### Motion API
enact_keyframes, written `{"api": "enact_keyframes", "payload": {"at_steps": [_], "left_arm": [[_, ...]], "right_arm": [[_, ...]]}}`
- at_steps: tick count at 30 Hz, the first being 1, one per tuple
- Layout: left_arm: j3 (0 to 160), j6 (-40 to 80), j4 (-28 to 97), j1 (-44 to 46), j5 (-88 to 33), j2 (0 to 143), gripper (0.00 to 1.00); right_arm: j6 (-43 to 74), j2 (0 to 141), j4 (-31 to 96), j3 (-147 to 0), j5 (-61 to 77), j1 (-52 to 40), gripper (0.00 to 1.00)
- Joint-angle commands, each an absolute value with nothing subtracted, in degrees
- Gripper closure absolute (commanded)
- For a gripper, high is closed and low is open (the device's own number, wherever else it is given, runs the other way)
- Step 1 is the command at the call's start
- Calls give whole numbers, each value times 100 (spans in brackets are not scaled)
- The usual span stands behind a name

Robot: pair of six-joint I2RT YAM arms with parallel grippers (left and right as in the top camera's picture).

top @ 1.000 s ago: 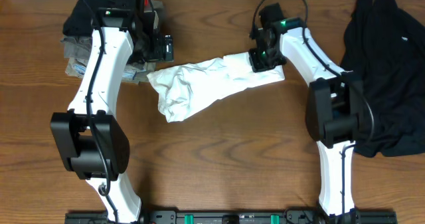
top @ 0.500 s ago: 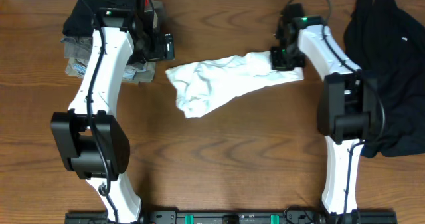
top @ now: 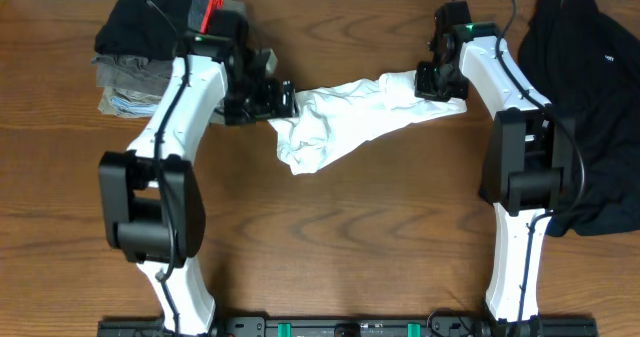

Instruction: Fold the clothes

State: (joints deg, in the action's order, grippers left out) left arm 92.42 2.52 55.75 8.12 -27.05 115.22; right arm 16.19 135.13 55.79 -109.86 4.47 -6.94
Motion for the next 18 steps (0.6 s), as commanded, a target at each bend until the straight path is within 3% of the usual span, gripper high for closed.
{"api": "enact_keyframes", "payload": {"at_steps": [1, 18], "left_arm": [[9050, 95, 5559, 735, -3118, 11684, 4], [8119, 333, 4558, 827, -4158, 11684, 4]], "right_arm": [[1715, 13576, 5553, -10984, 475, -694, 99], [1662, 13576, 5507, -10984, 473, -735, 99]]}}
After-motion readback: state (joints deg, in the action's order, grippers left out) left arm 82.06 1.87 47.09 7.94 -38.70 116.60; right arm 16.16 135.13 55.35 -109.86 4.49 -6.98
